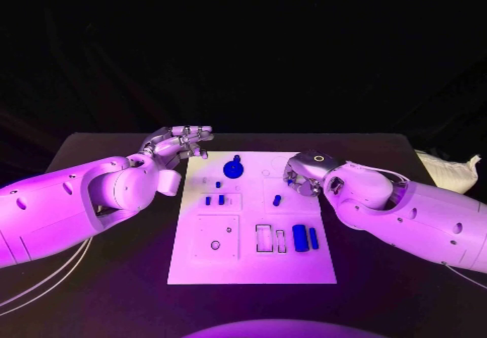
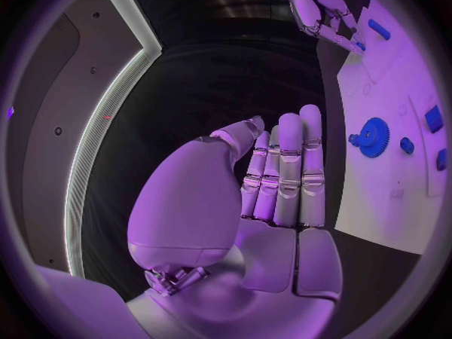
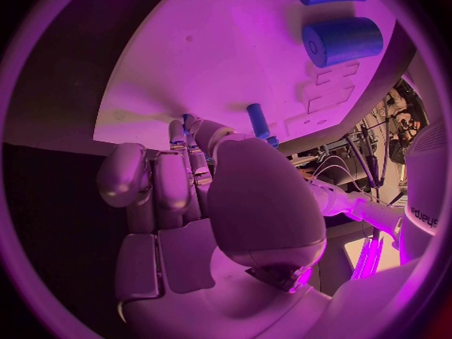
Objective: Assemble the parts on the task board
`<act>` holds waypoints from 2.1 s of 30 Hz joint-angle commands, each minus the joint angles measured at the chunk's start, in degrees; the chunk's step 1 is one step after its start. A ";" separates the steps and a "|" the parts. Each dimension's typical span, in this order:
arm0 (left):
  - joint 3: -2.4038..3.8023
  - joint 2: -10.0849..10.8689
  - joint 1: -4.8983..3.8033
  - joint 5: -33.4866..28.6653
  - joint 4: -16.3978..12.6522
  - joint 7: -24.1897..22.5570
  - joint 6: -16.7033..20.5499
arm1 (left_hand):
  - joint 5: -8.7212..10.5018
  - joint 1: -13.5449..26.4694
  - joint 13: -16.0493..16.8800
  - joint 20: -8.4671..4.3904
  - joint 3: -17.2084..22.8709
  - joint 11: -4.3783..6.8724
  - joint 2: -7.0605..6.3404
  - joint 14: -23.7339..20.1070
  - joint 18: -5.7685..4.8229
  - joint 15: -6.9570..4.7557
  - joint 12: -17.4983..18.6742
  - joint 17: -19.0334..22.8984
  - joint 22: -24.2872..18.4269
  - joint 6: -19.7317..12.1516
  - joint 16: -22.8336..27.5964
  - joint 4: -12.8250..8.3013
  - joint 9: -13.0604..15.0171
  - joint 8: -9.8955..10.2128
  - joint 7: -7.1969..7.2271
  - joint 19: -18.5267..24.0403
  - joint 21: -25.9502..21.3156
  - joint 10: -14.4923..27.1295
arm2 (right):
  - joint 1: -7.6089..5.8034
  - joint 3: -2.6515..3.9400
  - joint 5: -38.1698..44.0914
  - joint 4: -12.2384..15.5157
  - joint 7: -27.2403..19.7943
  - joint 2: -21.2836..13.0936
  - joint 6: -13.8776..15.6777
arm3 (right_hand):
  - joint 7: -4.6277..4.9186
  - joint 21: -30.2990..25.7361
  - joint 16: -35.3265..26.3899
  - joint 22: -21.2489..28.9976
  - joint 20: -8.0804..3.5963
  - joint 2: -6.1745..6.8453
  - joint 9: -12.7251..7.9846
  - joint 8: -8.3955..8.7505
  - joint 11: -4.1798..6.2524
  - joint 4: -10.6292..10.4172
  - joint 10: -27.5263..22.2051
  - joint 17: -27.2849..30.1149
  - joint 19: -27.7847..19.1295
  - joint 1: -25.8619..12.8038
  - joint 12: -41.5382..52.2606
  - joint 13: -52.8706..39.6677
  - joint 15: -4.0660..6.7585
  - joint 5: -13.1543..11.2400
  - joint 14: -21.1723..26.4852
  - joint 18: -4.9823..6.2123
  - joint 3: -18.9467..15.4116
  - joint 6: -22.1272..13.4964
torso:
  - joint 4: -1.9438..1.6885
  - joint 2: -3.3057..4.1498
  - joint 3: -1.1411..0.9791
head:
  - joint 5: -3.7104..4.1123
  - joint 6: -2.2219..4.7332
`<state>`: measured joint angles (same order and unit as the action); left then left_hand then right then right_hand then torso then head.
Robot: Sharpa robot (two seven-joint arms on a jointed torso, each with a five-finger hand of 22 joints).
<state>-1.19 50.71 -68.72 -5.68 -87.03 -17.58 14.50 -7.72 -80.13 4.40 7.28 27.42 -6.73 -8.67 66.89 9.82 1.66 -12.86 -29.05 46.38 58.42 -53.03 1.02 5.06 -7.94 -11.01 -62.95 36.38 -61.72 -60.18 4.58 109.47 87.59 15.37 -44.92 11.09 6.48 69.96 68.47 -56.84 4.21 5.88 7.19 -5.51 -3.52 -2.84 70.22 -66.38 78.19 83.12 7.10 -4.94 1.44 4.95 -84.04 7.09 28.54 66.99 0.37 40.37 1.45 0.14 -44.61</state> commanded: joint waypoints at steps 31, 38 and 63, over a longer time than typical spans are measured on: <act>0.05 -0.87 -0.02 0.61 0.05 -0.12 -1.50 | -0.23 -0.41 -0.11 -0.12 0.05 -0.08 0.16 -0.01 0.68 -0.08 -0.46 0.24 -0.08 -0.64 0.15 -0.60 -0.10 -0.26 -0.02 -0.17 -0.24 0.63 | 6.08 0.99 -5.86 13.83 -4.30 3.49 8.21 | 0.50 0.47 0.04 -0.26 0.07 -0.36 0.20 0.09 0.42 1.28 1.50 0.04 0.58 -0.79 -1.00 0.24 0.26 0.50 -2.44 -0.89 0.96 0.27 | -0.14 0.00 0.10 | -7.87 -1.37; 0.05 -1.34 -0.01 0.64 0.12 -0.15 -1.71 | -0.23 -0.41 -0.11 -0.12 0.05 -0.08 0.16 -0.01 0.68 -0.08 -0.46 0.24 -0.08 -0.64 0.15 -0.60 -0.10 -0.26 -0.02 -0.17 -0.24 0.63 | 8.21 0.92 -5.82 12.07 -5.38 6.50 7.10 | 0.56 0.46 0.10 -0.20 0.07 -0.40 0.21 0.15 0.38 1.43 1.46 0.01 0.55 -0.81 -1.13 0.29 0.25 0.58 -2.43 -0.87 1.10 0.20 | -0.08 0.03 0.18 | -8.80 -1.97; 0.05 -1.31 -0.01 0.65 -0.08 -0.18 -1.87 | -0.23 -0.41 -0.11 -0.11 0.04 -0.09 0.18 -0.02 0.67 -0.07 -0.48 0.27 -0.08 -0.67 0.14 -0.62 -0.11 -0.27 -0.04 -0.17 -0.25 0.68 | 9.01 0.43 -4.28 8.51 -4.81 8.97 1.49 | 0.66 0.45 0.19 -0.15 0.08 -0.43 0.23 0.23 0.31 1.57 1.44 -0.05 0.52 -0.96 -1.31 0.34 0.20 0.59 -2.42 -0.86 1.18 0.12 | 0.04 0.03 0.10 | -9.57 -2.77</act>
<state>-1.19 49.49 -68.71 -5.27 -87.01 -17.46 13.77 -7.72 -80.13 4.35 7.28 27.44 -6.95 -8.67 66.79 9.81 1.76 -13.10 -28.87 46.39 58.01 -53.03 0.69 5.02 -7.93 -11.02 -62.95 36.39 -61.51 -51.24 5.03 103.80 96.12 10.47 -36.01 14.97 6.70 70.29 68.46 -57.04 4.42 5.69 7.36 -4.94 -3.93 -1.56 70.63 -66.39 78.38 82.55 5.70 -4.56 1.43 5.30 -84.03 7.09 29.80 67.13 0.38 40.39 1.56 -9.42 -47.31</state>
